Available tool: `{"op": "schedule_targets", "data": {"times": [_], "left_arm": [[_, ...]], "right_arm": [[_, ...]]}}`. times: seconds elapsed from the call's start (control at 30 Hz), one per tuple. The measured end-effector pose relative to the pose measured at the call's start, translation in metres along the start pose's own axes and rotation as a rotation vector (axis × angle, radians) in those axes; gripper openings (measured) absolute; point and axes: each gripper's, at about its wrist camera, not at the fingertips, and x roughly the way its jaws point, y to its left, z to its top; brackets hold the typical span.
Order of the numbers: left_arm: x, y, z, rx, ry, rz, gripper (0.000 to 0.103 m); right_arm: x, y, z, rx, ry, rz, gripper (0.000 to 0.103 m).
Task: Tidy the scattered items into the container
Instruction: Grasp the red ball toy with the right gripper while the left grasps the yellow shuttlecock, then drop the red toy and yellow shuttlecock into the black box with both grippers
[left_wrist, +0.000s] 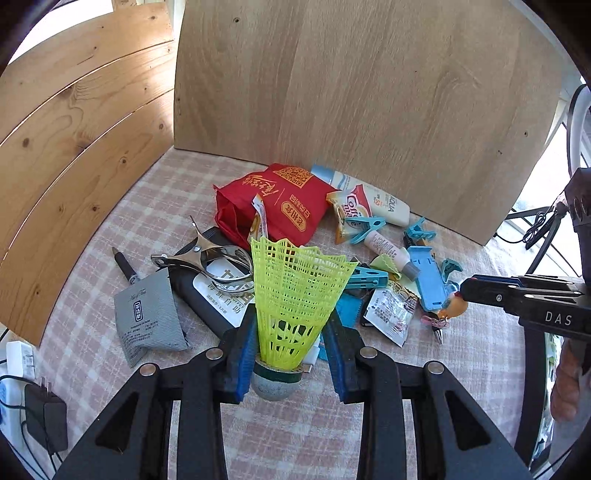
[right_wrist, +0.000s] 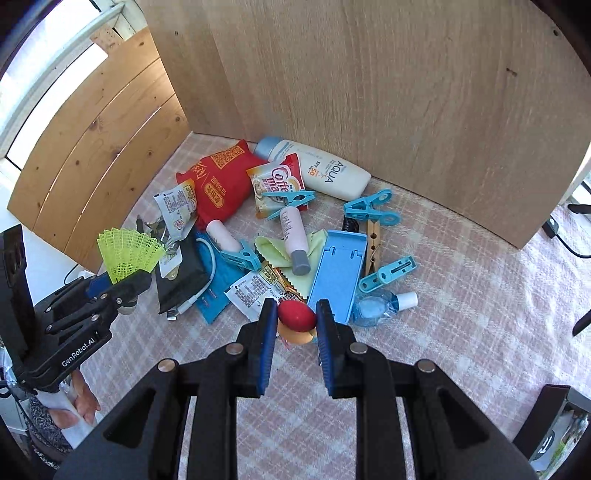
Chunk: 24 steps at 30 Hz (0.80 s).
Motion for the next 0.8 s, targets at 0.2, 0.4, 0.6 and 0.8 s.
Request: {"op": "schedule_targets", "data": {"times": [0.2,0.4,0.6,0.8], "left_arm": [[-0.035,-0.025,-0.008,0.020,-0.033,-0.028,0.031],[-0.066,-0.079,-0.021,0.087,-0.061,-0.102,0.031],[-0.086,-0.156,-0.040,0.183,-0.068,-0.217,0.032],[-0.091,-0.244,-0.061,0.294,-0.050,-0.327,0.032]], "right_arm": [[-0.055,-0.021,-0.015,0.020,-0.062,0.002,0.021],[-0.117,-0.060,-0.041,0.074,-0.127,-0.038,0.021],[-0.190,-0.119,-0.088,0.165,-0.196,-0.128,0.021],[-0.244,-0.199,-0.146,0.324,-0.226,-0.232,0.021]]}}
